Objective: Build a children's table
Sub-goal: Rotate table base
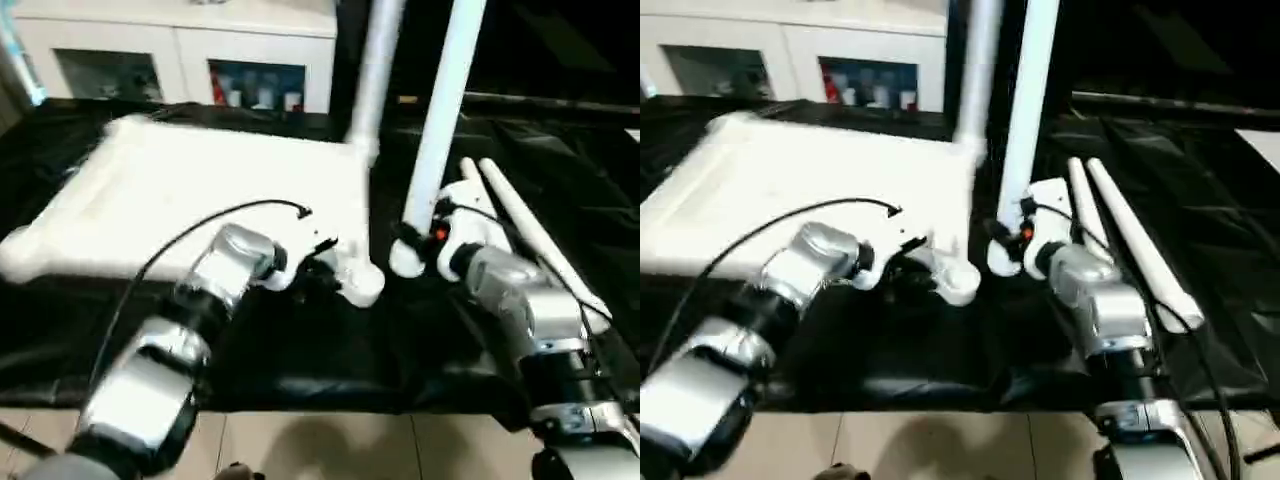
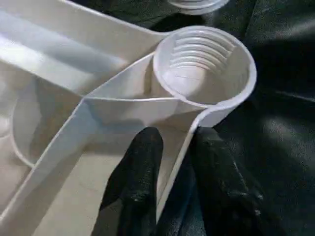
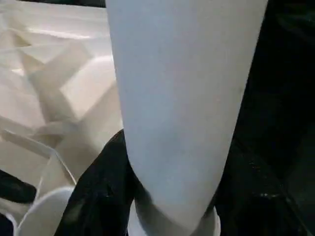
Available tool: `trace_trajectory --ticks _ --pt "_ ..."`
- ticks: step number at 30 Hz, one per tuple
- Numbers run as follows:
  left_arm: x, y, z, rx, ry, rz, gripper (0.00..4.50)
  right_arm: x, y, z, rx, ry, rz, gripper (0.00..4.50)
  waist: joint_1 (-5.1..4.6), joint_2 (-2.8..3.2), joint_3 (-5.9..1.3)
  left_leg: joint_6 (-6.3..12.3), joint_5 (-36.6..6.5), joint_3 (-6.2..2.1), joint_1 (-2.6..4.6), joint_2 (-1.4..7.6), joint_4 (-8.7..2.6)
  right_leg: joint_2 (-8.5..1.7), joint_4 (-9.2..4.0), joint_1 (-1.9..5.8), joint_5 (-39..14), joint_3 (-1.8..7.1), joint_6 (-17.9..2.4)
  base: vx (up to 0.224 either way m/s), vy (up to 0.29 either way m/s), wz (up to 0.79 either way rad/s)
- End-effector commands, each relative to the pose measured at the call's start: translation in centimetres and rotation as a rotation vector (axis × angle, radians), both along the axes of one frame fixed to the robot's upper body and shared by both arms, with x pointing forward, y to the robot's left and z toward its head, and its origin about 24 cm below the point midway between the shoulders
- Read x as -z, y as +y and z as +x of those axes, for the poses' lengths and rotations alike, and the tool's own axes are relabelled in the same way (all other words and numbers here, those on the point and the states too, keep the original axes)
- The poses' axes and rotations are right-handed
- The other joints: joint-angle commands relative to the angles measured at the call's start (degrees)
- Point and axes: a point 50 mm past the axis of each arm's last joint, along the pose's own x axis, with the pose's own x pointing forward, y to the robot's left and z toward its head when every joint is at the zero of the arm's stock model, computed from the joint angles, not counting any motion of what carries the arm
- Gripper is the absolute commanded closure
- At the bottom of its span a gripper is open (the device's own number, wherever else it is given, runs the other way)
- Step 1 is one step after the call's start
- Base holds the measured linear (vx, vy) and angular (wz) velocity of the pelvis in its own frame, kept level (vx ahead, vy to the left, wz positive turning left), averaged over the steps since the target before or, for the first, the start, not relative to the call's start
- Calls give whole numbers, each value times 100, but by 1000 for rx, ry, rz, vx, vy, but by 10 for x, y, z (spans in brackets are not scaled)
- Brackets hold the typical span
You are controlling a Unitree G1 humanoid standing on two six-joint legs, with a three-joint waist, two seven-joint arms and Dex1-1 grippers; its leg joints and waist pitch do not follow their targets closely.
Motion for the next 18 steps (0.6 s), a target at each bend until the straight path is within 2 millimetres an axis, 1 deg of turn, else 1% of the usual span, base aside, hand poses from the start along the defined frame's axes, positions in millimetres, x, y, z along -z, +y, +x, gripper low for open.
trace_trajectory --ticks 1,2,3,4,5,6,8,9,10,11,12,13,14,15,16,17,18 --pt "22 13 -8 -106 84 64 352 -5 -2 1 21 -10 31 261 39 6 -438 -13 -1163 -174 125 280 -386 -515 -482 288 -1129 244 -1309 0 0 0" --pt "22 12 -9 -124 86 64 361 -5 -2 1 26 -6 39 261 34 -3 -438 -20 -1224 -166 139 282 -381 -514 -490 276 -1208 247 -1301 0 0 0" --pt "22 12 -9 -124 86 64 366 -5 -2 1 26 -6 39 261 37 2 -424 -11 -1265 -165 141 270 -384 -506 -522 260 -1341 246 -1271 0 0 0" --pt "20 8 -11 -145 67 52 368 -5 0 1 16 -5 47 261 37 27 -424 -40 -1316 -176 144 282 -393 -511 -518 260 -1412 248 -1248 0 0 0" --pt "20 8 -11 -145 67 52 371 -5 0 1 16 -5 47 261 32 20 -422 -44 -1328 -178 137 281 -396 -506 -523 260 -1424 245 -1235 0 0 0" --pt "19 6 -11 -149 61 42 371 -5 1 1 7 -9 48 261 31 22 -431 -53 -1341 -175 150 280 -395 -503 -528 250 -1431 247 -1211 0 0 0" --pt "14 0 -10 -157 25 1 384 -8 2 0 -27 -53 15 261 32 24 -431 -56 -1328 -175 140 277 -397 -496 -527 255 -1351 247 -1205 0 0 0" --pt "13 0 -10 -159 21 -5 351 -8 3 0 -33 -59 8 261 34 32 -432 -56 -1327 -176 137 278 -396 -493 -526 254 -1298 245 -1204 0 0 0" --pt "8 -7 -9 -103 -42 -59 332 -13 4 -2 -83 -135 -26 261 45 27 -437 -41 -1331 -173 138 273 -391 -502 -538 254 -1295 245 -1190 0 0 0" --pt "4 -9 -8 -87 -83 -82 330 -13 5 -4 -124 -160 -59 261 60 19 -445 -32 -1314 -175 118 276 -384 -508 -531 273 -1217 249 -1151 0 0 0" --pt "2 -9 -8 -78 -101 -80 330 -13 5 -6 -151 -159 -58 261 51 21 -456 25 -1225 -175 105 273 -388 -492 -501 282 -1017 248 -1167 0 0 0" --pt "1 -9 -7 -76 -107 -73 310 -12 5 -7 -163 -151 -52 262 58 69 -453 40 -1203 -181 112 276 -389 -489 -500 270 -968 248 -1177 0 0 0" --pt "-1 -8 -8 -57 -104 -66 310 -13 3 -6 -154 -140 -31 262 57 55 -457 71 -1188 -173 118 274 -385 -480 -500 268 -910 245 -1208 0 0 0" --pt "-2 -7 -9 -38 -101 -63 291 -13 1 -6 -143 -135 -13 262 53 50 -447 82 -1197 -176 114 274 -397 -478 -499 265 -946 241 -1233 0 0 0" --pt "-2 -7 -9 -38 -101 -63 283 -13 1 -6 -143 -135 -13 262 55 52 -447 76 -1215 -177 117 276 -398 -485 -504 265 -983 242 -1237 0 0 0" --pt "-5 -6 -9 -15 -120 -56 275 -14 0 -6 -137 -132 -9 262 52 69 -442 50 -1248 -181 122 282 -402 -483 -502 256 -1032 240 -1246 0 0 0" --pt "-5 -6 -9 -15 -120 -56 263 -14 0 -6 -137 -132 -9 262 48 64 -439 23 -1309 -176 129 281 -402 -484 -517 250 -1109 243 -1237 0 0 0"
